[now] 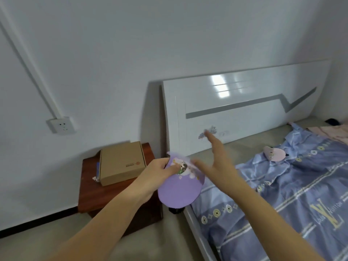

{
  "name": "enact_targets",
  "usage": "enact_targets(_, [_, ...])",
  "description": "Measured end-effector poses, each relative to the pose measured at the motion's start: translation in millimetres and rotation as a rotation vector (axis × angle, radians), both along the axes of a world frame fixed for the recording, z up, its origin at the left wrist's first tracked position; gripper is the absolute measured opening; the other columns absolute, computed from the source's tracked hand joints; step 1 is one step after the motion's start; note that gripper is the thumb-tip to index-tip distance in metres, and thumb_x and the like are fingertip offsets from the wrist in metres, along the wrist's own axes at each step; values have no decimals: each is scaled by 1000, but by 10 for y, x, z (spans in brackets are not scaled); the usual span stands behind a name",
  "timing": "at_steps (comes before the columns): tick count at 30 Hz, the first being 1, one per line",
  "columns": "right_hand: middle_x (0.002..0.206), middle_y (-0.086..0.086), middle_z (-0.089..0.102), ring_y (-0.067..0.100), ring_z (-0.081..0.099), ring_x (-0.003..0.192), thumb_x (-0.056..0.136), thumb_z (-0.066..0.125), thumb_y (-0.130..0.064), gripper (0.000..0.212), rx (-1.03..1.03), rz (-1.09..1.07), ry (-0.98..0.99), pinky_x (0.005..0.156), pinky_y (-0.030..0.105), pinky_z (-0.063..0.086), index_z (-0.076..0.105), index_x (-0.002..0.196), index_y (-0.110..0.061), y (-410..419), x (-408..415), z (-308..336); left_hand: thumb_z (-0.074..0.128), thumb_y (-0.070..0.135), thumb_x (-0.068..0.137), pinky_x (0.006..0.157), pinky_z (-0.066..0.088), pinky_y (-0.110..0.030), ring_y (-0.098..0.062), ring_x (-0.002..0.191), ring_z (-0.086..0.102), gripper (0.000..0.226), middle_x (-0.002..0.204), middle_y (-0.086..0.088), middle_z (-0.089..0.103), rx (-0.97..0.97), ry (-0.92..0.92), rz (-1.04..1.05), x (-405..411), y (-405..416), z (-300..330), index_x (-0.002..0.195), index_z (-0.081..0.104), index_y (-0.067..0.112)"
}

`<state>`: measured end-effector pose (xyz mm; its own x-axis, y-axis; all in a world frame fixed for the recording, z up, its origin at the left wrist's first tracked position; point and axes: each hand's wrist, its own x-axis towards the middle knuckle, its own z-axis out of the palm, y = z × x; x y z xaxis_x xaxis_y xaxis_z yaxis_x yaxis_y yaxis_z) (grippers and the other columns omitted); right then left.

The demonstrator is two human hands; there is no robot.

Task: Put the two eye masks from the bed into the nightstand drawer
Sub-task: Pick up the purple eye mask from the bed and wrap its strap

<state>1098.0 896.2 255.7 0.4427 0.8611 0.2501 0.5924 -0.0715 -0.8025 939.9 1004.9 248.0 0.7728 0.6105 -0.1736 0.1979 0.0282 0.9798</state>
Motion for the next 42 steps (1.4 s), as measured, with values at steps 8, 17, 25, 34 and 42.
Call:
enact_targets(8, [53,-8,45,0,40,48,85,63,-25,25,-187,110,-76,48,12,33,61,75,-3,-50,-112,-45,67,35,80,69,48,-15,0,81,63,14,91,9,71,275,-97,86,-26,75,19,92,66,28])
enact_targets(17, [90,3,75,18,71,79,76,67,-35,25,5,210,958,61,25,58,73,92,-18,-57,-67,134,50,28,94,68,55,-14,-7,97,67,19,101,16,72,80,-268,108,-22,-43,19,104,62,39])
enact_targets(25, [87,-5,75,13,66,76,83,68,-27,13,92,76,880,61,28,53,71,95,-25,-60,-68,120,61,24,85,78,59,-33,-11,67,66,13,72,4,71,-321,-161,-372,-150,-238,75,95,68,20])
enact_targets(34, [81,-11,70,5,63,65,87,63,-23,10,233,-110,868,52,19,50,65,96,-27,-214,-45,58,42,39,87,45,54,-19,-8,35,56,38,45,1,62,-967,-280,-376,-212,-472,27,71,67,15])
enact_targets(42, [84,-3,66,1,59,56,88,63,-22,27,243,-169,765,47,14,46,63,113,-11,-312,-128,34,31,0,96,79,51,-31,-25,89,64,36,124,-30,57,-683,-100,168,107,-677,-351,129,41,-8])
